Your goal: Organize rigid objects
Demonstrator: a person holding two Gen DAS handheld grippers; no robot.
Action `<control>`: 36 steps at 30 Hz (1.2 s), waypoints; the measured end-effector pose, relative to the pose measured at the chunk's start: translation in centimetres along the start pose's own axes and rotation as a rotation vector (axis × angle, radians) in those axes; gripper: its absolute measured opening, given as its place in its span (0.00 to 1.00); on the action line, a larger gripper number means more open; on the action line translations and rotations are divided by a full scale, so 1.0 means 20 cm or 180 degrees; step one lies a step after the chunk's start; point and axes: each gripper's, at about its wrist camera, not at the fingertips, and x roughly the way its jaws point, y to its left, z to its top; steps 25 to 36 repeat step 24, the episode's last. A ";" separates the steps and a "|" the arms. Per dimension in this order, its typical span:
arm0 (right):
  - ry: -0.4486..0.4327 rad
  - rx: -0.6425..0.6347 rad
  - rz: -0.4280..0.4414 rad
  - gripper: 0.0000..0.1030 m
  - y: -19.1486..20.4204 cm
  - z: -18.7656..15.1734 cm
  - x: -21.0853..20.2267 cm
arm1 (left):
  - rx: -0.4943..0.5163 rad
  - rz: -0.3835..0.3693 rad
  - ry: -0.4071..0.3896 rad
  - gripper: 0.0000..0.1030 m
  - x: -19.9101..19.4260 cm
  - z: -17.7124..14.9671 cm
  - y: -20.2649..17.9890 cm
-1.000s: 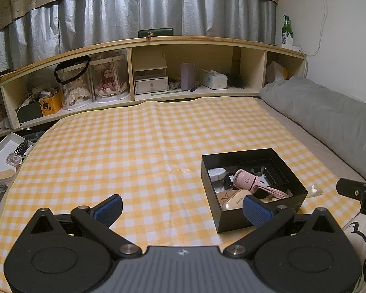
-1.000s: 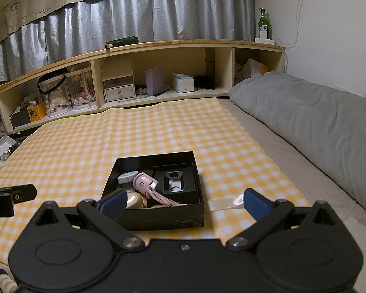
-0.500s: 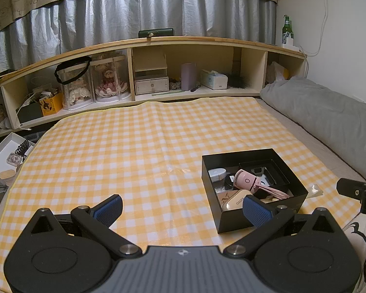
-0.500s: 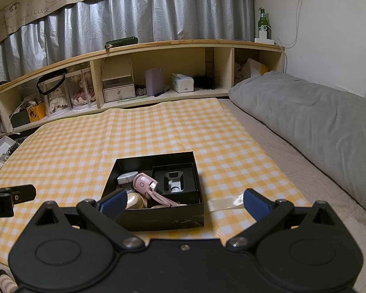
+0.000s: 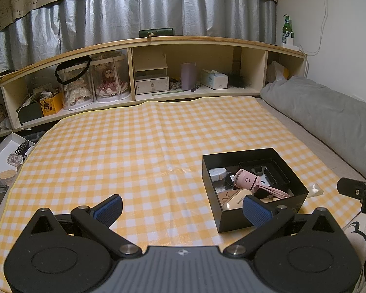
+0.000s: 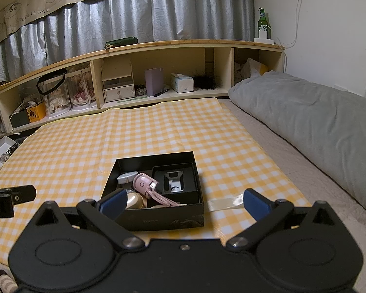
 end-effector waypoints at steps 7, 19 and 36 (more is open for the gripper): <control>-0.0006 -0.0002 -0.0011 0.99 0.00 0.00 0.00 | 0.0000 0.0000 0.0002 1.00 0.00 0.00 0.00; -0.0004 0.0002 -0.0009 0.99 0.00 0.00 0.00 | -0.0009 0.0004 0.0002 1.00 0.00 0.00 0.01; -0.0004 0.0003 -0.0009 0.99 0.00 0.00 0.00 | 0.0000 0.0008 0.0001 1.00 0.00 0.00 0.01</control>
